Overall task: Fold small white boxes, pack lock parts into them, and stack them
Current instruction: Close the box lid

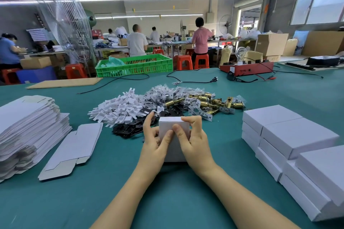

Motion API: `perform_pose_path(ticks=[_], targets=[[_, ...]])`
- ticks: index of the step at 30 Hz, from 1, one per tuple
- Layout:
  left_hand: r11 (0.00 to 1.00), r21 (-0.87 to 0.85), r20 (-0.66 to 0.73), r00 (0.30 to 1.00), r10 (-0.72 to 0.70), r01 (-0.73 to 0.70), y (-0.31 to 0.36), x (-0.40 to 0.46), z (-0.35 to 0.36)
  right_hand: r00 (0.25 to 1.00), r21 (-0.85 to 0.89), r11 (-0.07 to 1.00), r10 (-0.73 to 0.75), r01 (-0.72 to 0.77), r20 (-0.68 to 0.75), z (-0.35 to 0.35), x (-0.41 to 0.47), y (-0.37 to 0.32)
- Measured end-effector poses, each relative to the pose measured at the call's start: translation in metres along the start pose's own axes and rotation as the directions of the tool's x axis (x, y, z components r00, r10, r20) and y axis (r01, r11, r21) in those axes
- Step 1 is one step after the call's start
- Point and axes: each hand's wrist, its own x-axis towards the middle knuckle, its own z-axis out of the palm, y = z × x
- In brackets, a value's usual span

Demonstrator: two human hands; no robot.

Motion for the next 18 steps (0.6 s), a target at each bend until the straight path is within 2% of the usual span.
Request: perform_pose_path(ticks=[1, 3, 4, 6, 7, 9, 11, 13, 14, 16, 18], targets=[[0.998, -0.008, 0.013, 0.998, -0.065, 0.066, -0.001, 0.002, -0.001, 0.999, 0.027, 0.999, 0.039, -0.038, -0.036, 0.000, 0.001, -0.001], [0.991, 0.081, 0.066, 0.991, -0.115, 0.109, -0.003, 0.005, -0.002, 0.964, 0.129, 0.969, 0.226, -0.209, -0.138, -0.004, 0.005, -0.001], [0.987, 0.123, 0.086, 0.989, -0.118, 0.107, -0.004, 0.005, -0.001, 0.919, 0.209, 0.924, 0.355, -0.319, -0.170, -0.007, 0.009, -0.001], [0.984, 0.128, 0.087, 0.987, -0.133, 0.121, -0.005, 0.005, 0.002, 0.818, 0.325, 0.806, 0.558, -0.495, -0.138, -0.015, 0.016, -0.001], [0.985, 0.102, 0.077, 0.986, -0.149, 0.141, -0.006, 0.004, 0.004, 0.792, 0.299, 0.777, 0.603, -0.554, -0.097, -0.019, 0.020, -0.001], [0.978, -0.008, 0.049, 0.977, -0.206, 0.206, -0.003, 0.004, 0.005, 0.789, 0.116, 0.786, 0.613, -0.607, -0.025, -0.023, 0.027, 0.000], [0.955, -0.124, -0.007, 0.962, -0.273, 0.270, -0.001, 0.005, 0.003, 0.843, -0.156, 0.835, 0.537, -0.527, 0.023, -0.026, 0.033, -0.002], [0.933, -0.180, -0.072, 0.942, -0.329, 0.312, -0.002, 0.008, 0.000, 0.866, -0.340, 0.853, 0.470, -0.395, 0.171, -0.031, 0.038, -0.006], [0.924, -0.198, -0.091, 0.932, -0.351, 0.328, -0.003, 0.009, -0.002, 0.837, -0.402, 0.849, 0.470, -0.343, 0.279, -0.032, 0.038, -0.008], [0.915, -0.220, -0.104, 0.924, -0.367, 0.338, -0.004, 0.011, -0.002, 0.732, -0.507, 0.826, 0.500, -0.244, 0.462, -0.035, 0.034, -0.012], [0.922, -0.210, -0.118, 0.928, -0.355, 0.326, -0.006, 0.012, -0.002, 0.674, -0.582, 0.797, 0.519, -0.161, 0.525, -0.036, 0.030, -0.013]])
